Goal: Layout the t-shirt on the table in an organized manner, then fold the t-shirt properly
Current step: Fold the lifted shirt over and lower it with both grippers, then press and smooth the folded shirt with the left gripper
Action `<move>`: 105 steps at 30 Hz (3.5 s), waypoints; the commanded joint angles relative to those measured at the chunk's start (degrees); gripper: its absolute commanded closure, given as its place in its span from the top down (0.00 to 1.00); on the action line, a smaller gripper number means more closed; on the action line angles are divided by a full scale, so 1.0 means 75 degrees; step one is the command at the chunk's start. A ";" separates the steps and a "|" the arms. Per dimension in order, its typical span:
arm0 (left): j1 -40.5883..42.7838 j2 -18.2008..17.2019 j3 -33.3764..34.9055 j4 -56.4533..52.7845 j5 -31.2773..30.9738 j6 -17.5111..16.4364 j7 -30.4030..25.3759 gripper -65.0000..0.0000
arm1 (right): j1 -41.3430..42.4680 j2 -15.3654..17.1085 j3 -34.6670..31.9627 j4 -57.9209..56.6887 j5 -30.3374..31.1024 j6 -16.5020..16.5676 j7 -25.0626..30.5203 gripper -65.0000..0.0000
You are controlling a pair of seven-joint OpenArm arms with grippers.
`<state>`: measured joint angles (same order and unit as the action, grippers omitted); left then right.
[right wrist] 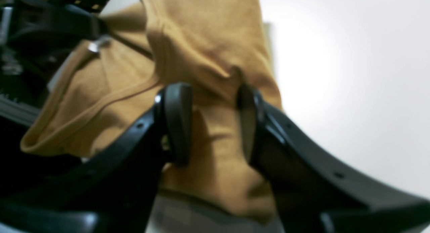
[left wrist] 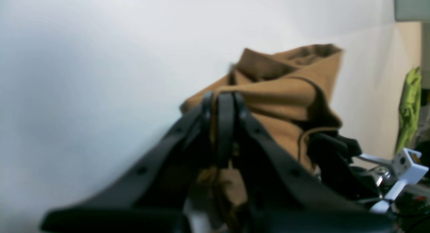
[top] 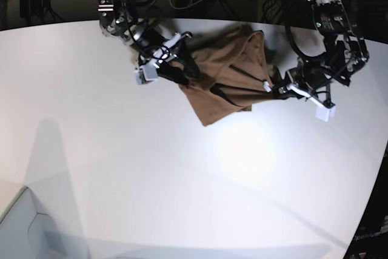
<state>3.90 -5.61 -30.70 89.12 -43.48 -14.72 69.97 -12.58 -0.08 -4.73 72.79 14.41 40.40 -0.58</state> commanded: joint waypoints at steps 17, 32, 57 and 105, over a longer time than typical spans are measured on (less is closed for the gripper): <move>-0.0092 -0.0395 0.0442 -0.1140 -0.0116 0.0011 -0.1166 0.01 | 0.0042 0.0309 0.0004 -0.0264 -0.0111 -0.0054 -0.0187 0.32; 0.0658 -0.0372 0.0348 0.1673 -0.0127 0.0011 -0.1142 0.64 | -0.0040 0.0321 0.0004 0.0591 -0.0099 -0.0054 -0.0210 0.33; 0.2287 0.1398 -0.0625 0.1861 -0.1100 0.0093 -0.0545 0.67 | -0.1095 0.0333 0.0719 0.3030 -0.0099 -0.0054 -0.0245 0.33; -0.2753 -0.0442 0.6584 -0.2863 0.2604 0.0023 -0.2959 0.00 | -0.1177 0.0309 0.3485 0.3065 -0.0076 -0.0054 -0.0245 0.33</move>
<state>-16.40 -8.93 18.98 67.40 -25.63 -15.33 46.00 -21.58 1.93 21.43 94.63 12.69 39.40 -3.99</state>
